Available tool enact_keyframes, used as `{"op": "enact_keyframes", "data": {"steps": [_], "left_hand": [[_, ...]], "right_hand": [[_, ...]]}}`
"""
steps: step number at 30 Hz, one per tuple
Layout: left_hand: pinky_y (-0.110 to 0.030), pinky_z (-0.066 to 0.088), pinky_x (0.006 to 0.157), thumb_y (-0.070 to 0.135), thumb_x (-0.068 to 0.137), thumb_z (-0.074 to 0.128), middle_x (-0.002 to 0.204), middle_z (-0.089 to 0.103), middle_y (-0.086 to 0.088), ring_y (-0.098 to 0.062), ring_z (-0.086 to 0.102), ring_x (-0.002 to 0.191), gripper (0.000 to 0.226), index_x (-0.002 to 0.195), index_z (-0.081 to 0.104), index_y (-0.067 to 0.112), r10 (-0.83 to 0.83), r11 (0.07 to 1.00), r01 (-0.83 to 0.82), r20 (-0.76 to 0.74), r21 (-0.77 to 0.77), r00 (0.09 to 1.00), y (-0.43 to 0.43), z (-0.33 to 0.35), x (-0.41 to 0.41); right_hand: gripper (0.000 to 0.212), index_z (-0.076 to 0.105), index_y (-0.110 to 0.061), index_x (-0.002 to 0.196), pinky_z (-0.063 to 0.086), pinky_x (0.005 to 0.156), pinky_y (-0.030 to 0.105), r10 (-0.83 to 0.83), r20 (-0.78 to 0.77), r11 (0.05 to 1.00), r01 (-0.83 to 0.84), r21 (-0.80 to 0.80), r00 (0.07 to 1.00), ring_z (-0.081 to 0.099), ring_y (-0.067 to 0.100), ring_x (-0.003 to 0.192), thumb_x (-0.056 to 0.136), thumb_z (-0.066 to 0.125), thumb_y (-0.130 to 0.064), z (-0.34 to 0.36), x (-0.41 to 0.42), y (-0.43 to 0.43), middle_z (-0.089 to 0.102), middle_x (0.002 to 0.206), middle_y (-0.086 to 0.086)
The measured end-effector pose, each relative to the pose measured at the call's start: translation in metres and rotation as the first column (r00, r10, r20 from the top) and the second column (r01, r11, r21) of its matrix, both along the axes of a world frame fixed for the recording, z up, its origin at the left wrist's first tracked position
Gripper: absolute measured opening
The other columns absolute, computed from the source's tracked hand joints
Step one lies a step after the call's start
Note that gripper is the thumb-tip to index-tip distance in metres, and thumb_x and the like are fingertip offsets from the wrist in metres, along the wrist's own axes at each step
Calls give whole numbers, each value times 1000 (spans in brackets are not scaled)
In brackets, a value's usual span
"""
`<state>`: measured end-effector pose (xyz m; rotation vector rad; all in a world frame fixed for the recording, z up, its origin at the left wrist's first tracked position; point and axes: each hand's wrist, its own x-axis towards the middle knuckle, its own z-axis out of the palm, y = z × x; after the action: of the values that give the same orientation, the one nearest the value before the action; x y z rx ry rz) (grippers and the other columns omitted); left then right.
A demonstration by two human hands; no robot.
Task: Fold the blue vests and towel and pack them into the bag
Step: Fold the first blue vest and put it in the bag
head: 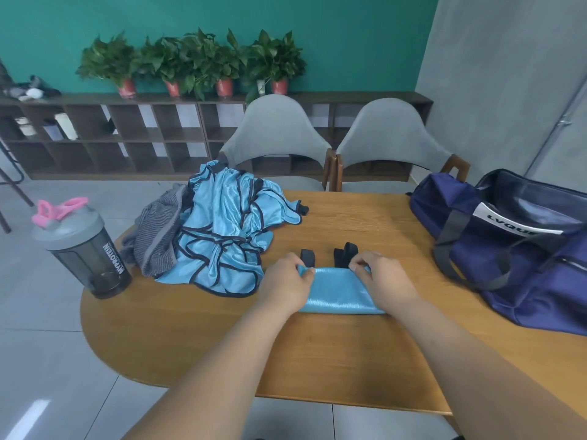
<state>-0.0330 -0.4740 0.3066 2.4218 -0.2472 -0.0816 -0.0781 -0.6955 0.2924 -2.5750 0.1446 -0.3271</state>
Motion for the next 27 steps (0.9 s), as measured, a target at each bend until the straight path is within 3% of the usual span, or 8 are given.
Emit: {"op": "enact_keyframes", "data": {"steps": [3, 5, 7, 12, 18, 22, 24, 27], "left_hand": [[-38, 50, 90, 31, 100, 61, 113, 57, 2, -22, 56, 106, 23, 122, 61, 24, -34, 981, -44, 388, 190, 921, -8, -4, -12], [-36, 46, 101, 24, 101, 58, 124, 55, 3, -19, 52, 117, 30, 130, 63, 22, -249, 962, 134, 557, 239, 792, -13, -8, -23], [-36, 36, 118, 28, 106, 50, 143, 54, 5, -17, 46, 136, 40, 145, 56, 21, -446, 891, 312, 515, 329, 732, -16, -18, -30], [-34, -1, 131, 49, 113, 21, 174, 17, 6, -12, 6, 161, 62, 168, 18, 21, -503, 818, 360, 255, 449, 826, -8, -34, -28], [-34, -8, 130, 63, 109, 14, 175, -12, 9, -5, -19, 158, 74, 168, -4, 24, -529, 773, 439, 84, 458, 844, -8, -30, -17], [-33, -11, 129, 69, 106, 19, 174, -16, 8, -8, -24, 157, 81, 169, -3, 22, -503, 788, 384, 144, 481, 852, -3, -32, -21], [-37, -7, 131, 73, 104, 19, 174, -15, 10, -9, -24, 157, 83, 169, -1, 24, -473, 804, 353, 156, 479, 867, -3, -36, -22], [-40, 0, 132, 78, 101, 20, 174, -16, 11, -7, -23, 157, 87, 168, -2, 28, -488, 804, 403, 98, 438, 867, -2, -37, -16]], "right_hand": [[6, 66, -34, 100, 53, 73, 31, -27, -7, 999, 27, 28, 1000, 61, 7, 83, 103, 61, -31, 0, 2, 3, 64, 100, -15], [7, 65, -36, 98, 52, 74, 32, -32, 5, 999, 32, 29, 999, 59, 8, 84, 102, 63, -30, -1, 4, 3, 64, 96, -14], [8, 65, -38, 97, 50, 74, 32, -31, 29, 999, 30, 29, 999, 57, 9, 88, 101, 64, -30, -5, 3, 2, 64, 91, -17], [6, 70, -37, 101, 49, 83, 33, -56, 118, 998, 57, -11, 991, 48, 12, 98, 100, 63, -38, -18, -3, 2, 61, 98, -15], [21, 74, -34, 92, 48, 71, 35, -225, 100, 967, 235, -99, 969, 56, 18, 84, 96, 66, -53, -12, 2, 6, 56, 90, -11], [18, 80, -26, 109, 53, 77, 37, -160, 160, 880, 214, -424, 974, 65, 24, 99, 98, 69, -35, -9, -8, 19, 71, 112, -4], [40, 66, -24, 139, 53, 98, 42, -58, 118, 899, 103, -426, 991, 57, 23, 131, 104, 59, -41, -14, -21, 25, 59, 147, -4], [68, 14, -28, 167, 17, 129, 41, -9, -158, 948, -41, -315, 987, 3, 14, 161, 108, 21, -61, -23, -37, 24, 5, 173, -12]]}}
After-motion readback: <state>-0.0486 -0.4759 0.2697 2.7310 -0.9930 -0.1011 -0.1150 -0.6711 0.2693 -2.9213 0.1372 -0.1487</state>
